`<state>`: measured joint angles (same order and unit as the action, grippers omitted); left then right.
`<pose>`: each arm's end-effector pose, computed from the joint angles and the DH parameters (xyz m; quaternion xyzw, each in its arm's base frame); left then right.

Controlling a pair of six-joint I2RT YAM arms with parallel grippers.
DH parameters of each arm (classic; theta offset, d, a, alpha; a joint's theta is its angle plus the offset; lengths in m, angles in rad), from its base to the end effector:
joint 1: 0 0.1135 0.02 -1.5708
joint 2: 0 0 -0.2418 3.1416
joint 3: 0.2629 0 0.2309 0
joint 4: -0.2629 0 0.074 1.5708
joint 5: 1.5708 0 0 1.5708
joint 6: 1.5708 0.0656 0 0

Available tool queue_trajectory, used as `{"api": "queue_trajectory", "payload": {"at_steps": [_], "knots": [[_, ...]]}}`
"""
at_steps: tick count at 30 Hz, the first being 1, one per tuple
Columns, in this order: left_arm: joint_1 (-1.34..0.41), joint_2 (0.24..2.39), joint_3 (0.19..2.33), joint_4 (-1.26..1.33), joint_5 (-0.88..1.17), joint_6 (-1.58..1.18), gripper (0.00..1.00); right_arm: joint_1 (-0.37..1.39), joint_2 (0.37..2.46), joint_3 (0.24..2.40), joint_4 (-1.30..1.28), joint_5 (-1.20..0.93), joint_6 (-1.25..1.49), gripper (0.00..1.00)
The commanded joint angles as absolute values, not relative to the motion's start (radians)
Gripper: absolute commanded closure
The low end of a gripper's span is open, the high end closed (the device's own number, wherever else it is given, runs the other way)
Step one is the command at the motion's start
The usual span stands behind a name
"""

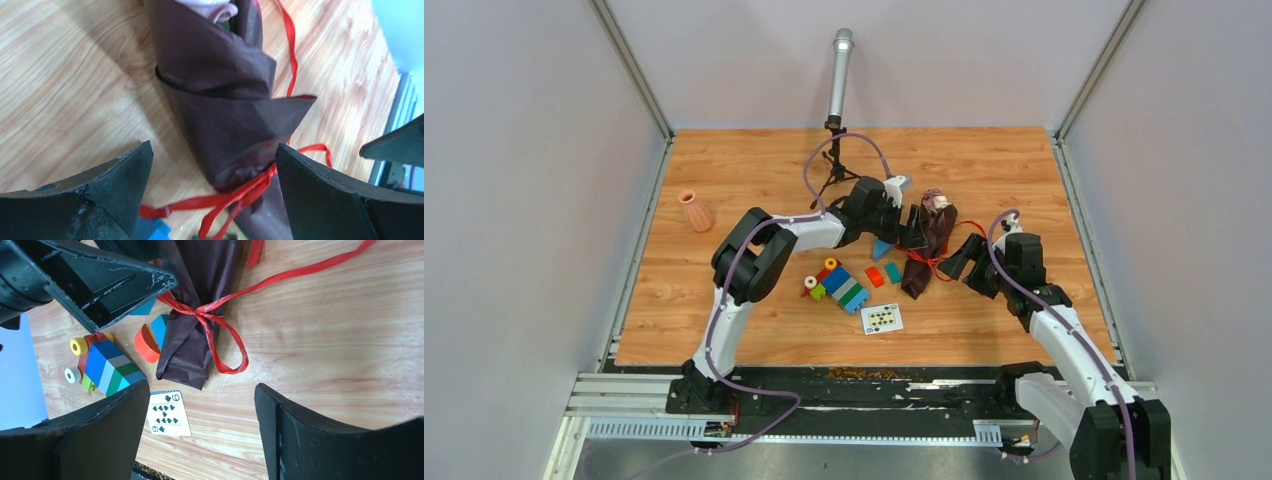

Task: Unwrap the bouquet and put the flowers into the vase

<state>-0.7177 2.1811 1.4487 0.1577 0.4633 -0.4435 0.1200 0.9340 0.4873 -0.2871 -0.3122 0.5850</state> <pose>0.3392 -0.3350 0.1351 0.2255 0.8320 -0.4237 0.2781 0.2007 0.0445 0.1743 0.1465 0.8929 0.2719 0.3277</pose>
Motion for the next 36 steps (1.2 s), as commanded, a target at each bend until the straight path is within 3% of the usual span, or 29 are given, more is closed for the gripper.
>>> {"api": "queue_trajectory", "payload": {"at_steps": [1, 9, 14, 16, 19, 24, 27, 32, 36], "knots": [[-0.739, 2.229, 1.502, 0.366, 0.524, -0.588, 0.04, 0.118, 0.889, 0.508, -0.359, -0.234, 0.614, 0.23], [-0.796, 2.283, 1.525, 0.534, 0.493, -0.715, 0.57, 0.117, 0.761, 0.516, -0.485, -0.112, 0.638, 0.23], [-0.812, 2.232, 1.414, 0.638, 0.347, -0.810, 0.76, 0.118, 0.690, 0.501, -0.510, -0.042, 0.648, 0.22], [-0.817, 2.204, 1.355, 0.674, 0.278, -0.851, 0.77, 0.118, 0.679, 0.500, -0.510, -0.028, 0.646, 0.22], [-0.819, 2.181, 1.298, 0.737, 0.235, -0.890, 0.70, 0.118, 0.683, 0.513, -0.513, -0.020, 0.626, 0.22], [-0.818, 2.179, 1.337, 0.739, 0.347, -0.844, 0.37, 0.118, 0.703, 0.552, -0.541, -0.015, 0.615, 0.22], [-0.816, 2.157, 1.353, 0.736, 0.420, -0.798, 0.24, 0.118, 0.687, 0.563, -0.558, -0.017, 0.623, 0.22], [-0.808, 2.077, 1.337, 0.642, 0.468, -0.668, 0.12, 0.116, 0.654, 0.575, -0.586, 0.031, 0.628, 0.21], [-0.792, 1.985, 1.261, 0.565, 0.472, -0.525, 0.07, 0.111, 0.682, 0.594, -0.549, -0.054, 0.646, 0.23]]}}
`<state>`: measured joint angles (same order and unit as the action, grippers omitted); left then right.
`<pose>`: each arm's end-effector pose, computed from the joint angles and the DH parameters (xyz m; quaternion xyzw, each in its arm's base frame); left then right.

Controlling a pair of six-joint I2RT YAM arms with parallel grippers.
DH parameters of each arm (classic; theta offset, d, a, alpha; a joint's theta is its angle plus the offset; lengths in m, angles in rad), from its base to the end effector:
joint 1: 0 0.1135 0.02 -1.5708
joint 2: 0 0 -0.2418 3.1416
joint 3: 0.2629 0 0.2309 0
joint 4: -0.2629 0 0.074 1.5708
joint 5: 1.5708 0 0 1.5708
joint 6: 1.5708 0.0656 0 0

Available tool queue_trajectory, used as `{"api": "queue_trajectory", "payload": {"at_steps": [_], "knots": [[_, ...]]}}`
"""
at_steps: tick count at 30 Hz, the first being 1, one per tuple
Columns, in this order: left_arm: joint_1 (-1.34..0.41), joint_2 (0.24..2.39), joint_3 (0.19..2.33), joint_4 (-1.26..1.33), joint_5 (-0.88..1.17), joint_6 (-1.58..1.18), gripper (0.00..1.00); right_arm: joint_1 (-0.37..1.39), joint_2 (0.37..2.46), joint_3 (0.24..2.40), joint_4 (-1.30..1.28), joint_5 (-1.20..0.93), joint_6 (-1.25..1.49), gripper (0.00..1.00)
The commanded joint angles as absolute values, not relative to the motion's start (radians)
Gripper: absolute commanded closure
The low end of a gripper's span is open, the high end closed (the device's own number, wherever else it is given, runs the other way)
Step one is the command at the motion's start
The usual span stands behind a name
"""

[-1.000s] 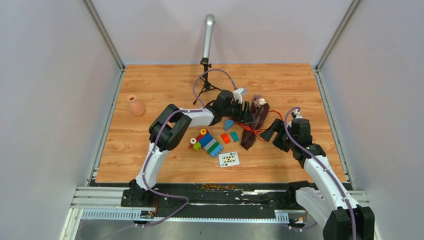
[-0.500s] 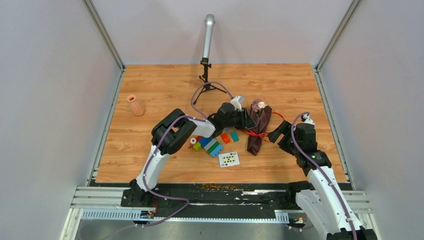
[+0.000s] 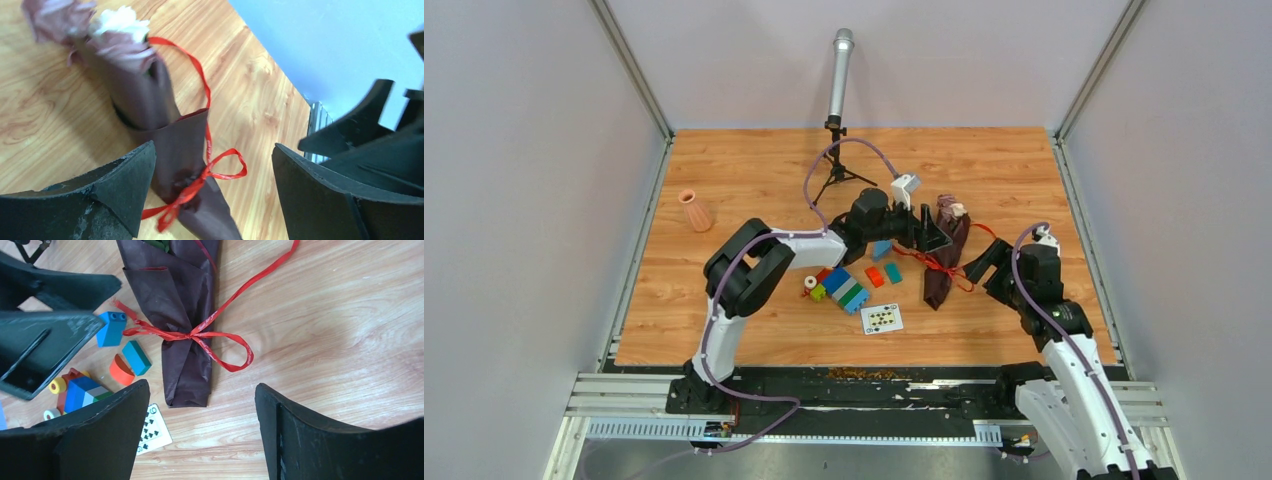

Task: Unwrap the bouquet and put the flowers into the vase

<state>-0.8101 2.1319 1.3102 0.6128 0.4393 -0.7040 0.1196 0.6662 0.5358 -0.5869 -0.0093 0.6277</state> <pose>0.3072 -0.3632 0.1681 0.1772 0.7500 -0.5450 0.3303 0.1627 0.0202 0.2017 0.2269 0.8816 0.1550 0.3838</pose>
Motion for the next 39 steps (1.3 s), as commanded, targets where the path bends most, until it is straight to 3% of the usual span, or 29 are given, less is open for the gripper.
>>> {"api": "queue_trajectory", "payload": {"at_steps": [1, 12, 21, 28, 39], "knots": [[-0.788, 1.966, 1.236, 0.559, 0.489, -0.484, 0.06, 0.108, 0.695, 0.603, -0.537, -0.076, 0.652, 0.23], [-0.760, 1.934, 1.198, 0.377, 0.549, -0.140, 0.11, 0.012, 0.777, 0.594, -0.482, -0.145, 0.647, 0.28], [-0.759, 1.971, 1.182, 0.513, 0.652, -0.278, 0.11, -0.040, 0.917, 0.476, -0.208, -0.204, 0.802, 0.43], [-0.764, 2.057, 1.184, 0.656, 0.694, -0.450, 0.12, -0.041, 1.023, 0.445, -0.101, -0.130, 0.853, 0.43], [-0.787, 2.045, 1.171, 0.564, 0.584, -0.376, 0.16, -0.042, 1.160, 0.482, -0.026, -0.121, 0.929, 0.45]]}}
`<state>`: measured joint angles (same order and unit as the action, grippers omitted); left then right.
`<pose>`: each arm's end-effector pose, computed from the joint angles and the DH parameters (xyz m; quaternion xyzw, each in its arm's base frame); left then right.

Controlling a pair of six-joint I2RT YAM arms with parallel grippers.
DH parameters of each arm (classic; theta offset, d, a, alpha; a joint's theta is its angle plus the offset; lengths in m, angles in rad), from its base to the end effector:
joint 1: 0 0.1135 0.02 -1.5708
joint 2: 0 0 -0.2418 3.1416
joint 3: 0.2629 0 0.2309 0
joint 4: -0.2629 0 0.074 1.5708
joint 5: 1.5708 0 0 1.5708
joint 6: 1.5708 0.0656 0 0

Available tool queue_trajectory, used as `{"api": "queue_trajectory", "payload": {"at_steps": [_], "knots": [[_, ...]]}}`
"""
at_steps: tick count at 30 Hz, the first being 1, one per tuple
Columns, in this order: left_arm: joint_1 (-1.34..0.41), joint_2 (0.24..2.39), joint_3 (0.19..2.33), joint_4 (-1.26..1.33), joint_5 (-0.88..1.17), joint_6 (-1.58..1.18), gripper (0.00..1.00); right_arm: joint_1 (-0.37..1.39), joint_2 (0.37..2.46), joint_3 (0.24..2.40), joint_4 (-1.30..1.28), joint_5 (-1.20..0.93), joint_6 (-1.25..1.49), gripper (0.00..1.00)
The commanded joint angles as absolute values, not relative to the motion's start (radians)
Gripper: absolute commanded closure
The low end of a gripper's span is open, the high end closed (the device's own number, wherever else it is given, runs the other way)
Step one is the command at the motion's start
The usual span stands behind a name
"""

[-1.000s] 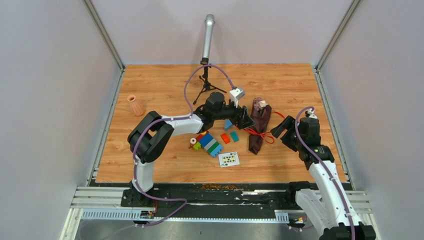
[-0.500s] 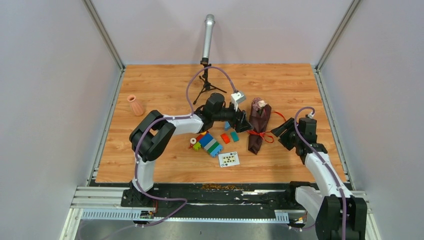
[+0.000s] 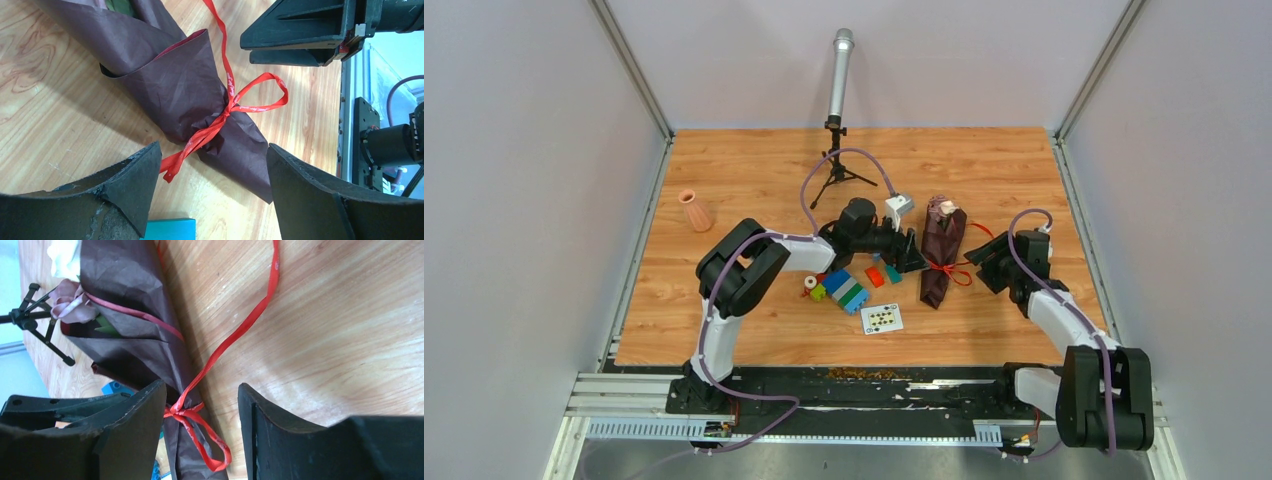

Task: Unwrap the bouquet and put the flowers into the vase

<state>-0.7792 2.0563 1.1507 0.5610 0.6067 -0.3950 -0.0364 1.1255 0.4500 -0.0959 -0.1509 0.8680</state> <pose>0.2854 -0.3344 0.1458 0.3177 0.7333 -0.5076 0.3218 0.2271 0.0016 0.1423 0.3750 0.8390 0.2203 0.3269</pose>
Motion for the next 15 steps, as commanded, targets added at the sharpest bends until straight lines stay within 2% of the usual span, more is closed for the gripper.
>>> {"api": "queue_trajectory", "payload": {"at_steps": [1, 6, 15], "knots": [[-0.789, 2.049, 1.173, 0.565, 0.586, -0.379, 0.17, -0.041, 1.167, 0.477, -0.014, -0.120, 0.942, 0.46], [-0.799, 2.076, 1.203, 0.521, 0.578, -0.378, 0.20, -0.041, 1.224, 0.477, 0.050, -0.109, 0.974, 0.47], [-0.817, 2.121, 1.265, 0.432, 0.574, -0.353, 0.31, -0.040, 1.349, 0.508, 0.119, -0.136, 0.986, 0.53]]}}
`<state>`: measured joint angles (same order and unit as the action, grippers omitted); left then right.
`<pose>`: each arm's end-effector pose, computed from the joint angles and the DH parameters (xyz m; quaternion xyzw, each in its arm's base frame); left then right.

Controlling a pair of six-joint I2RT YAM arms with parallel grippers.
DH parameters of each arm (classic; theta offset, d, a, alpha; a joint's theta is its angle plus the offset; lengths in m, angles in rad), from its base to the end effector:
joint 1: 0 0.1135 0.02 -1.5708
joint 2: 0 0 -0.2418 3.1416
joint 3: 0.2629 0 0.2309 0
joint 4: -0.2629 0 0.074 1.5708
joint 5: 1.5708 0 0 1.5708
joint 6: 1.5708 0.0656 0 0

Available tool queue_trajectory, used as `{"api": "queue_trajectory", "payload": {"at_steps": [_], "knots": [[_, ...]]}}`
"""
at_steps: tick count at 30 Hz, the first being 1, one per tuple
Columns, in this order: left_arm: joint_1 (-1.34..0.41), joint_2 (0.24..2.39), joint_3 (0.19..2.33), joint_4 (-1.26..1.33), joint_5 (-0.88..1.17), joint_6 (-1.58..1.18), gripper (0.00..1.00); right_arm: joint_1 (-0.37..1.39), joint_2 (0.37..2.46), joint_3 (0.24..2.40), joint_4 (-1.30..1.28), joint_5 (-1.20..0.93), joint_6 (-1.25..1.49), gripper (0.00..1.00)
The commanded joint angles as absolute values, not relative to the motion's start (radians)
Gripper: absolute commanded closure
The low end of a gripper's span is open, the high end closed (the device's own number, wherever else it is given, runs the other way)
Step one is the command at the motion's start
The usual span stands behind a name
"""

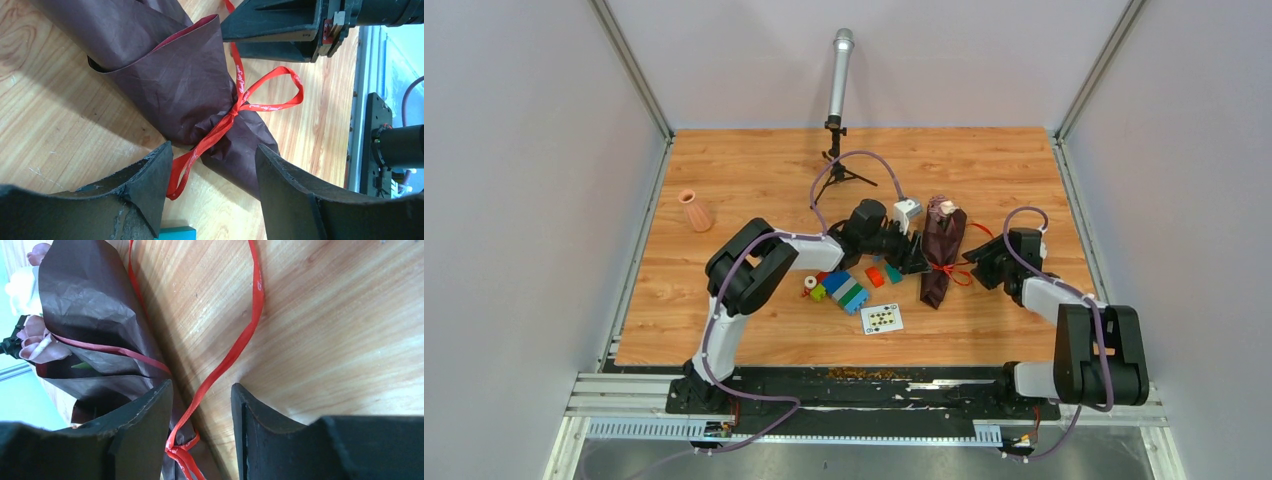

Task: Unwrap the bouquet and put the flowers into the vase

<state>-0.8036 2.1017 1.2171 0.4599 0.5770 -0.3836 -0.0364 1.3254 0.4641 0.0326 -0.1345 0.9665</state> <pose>0.2850 -0.3471 0.1344 0.3188 0.7557 -0.4889 0.2971 0.2461 -0.0002 0.1155 0.4256 0.8271 0.2182 0.2953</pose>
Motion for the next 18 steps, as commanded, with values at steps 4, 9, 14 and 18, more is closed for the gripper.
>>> {"api": "queue_trajectory", "payload": {"at_steps": [4, 9, 14, 18], "knots": [[-0.834, 2.130, 1.287, 0.421, 0.580, -0.359, 0.33, -0.041, 1.390, 0.527, 0.133, -0.119, 0.970, 0.58], [-0.864, 2.145, 1.300, 0.472, 0.588, -0.414, 0.34, -0.041, 1.453, 0.580, 0.142, -0.108, 0.921, 0.70], [-0.889, 2.149, 1.298, 0.567, 0.619, -0.484, 0.35, -0.041, 1.453, 0.617, 0.114, -0.078, 0.859, 0.86], [-0.888, 2.124, 1.290, 0.599, 0.652, -0.501, 0.35, -0.046, 1.459, 0.651, 0.090, -0.076, 0.802, 1.00]]}}
